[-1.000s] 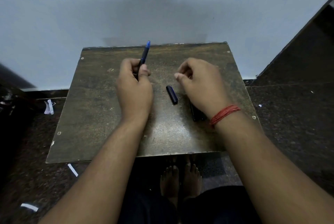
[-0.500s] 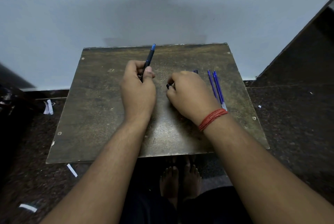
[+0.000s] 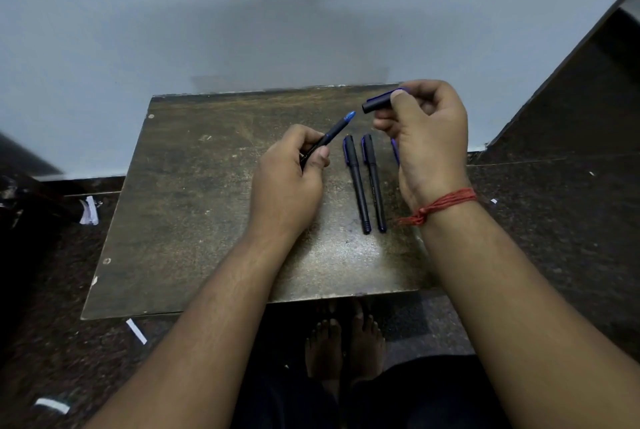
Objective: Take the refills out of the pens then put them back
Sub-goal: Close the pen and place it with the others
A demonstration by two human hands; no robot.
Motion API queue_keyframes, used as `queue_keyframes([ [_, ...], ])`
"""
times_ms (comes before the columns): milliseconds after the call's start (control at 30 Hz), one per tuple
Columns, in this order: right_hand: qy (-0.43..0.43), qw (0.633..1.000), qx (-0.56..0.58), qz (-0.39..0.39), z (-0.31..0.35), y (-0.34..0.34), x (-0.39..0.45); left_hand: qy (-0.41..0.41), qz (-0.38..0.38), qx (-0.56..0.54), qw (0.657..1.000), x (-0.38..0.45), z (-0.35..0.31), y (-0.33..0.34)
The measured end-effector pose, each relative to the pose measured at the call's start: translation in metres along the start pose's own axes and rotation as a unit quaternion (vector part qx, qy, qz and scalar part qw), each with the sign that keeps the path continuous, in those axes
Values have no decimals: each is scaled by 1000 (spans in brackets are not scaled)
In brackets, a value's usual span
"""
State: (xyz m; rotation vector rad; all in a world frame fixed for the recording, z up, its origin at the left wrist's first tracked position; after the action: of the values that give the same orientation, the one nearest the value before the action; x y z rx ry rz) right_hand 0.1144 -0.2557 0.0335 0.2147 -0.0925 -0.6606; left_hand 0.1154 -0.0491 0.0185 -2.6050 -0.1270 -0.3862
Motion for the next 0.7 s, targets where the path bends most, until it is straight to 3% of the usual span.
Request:
queue_keyframes([
  [400,-43,978,-161,128,-5,29,-17,13,5,0,1000,-2,-5,0],
  [700,-55,978,-162,120,-5,33,-25,11,-15,-5,1000,-3,-5,-5],
])
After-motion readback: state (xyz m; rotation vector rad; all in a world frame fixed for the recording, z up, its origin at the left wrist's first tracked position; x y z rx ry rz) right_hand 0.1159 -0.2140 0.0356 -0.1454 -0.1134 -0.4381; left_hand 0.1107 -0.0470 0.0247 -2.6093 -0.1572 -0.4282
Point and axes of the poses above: each hand's wrist, its own x-axis towards the middle knuckle, its own y-axis out of the palm, z = x × y, the point moved 10 cm from there along x, towards the middle knuckle, and after that the axes turned 4 degrees about -z, right-handed, at the moved point
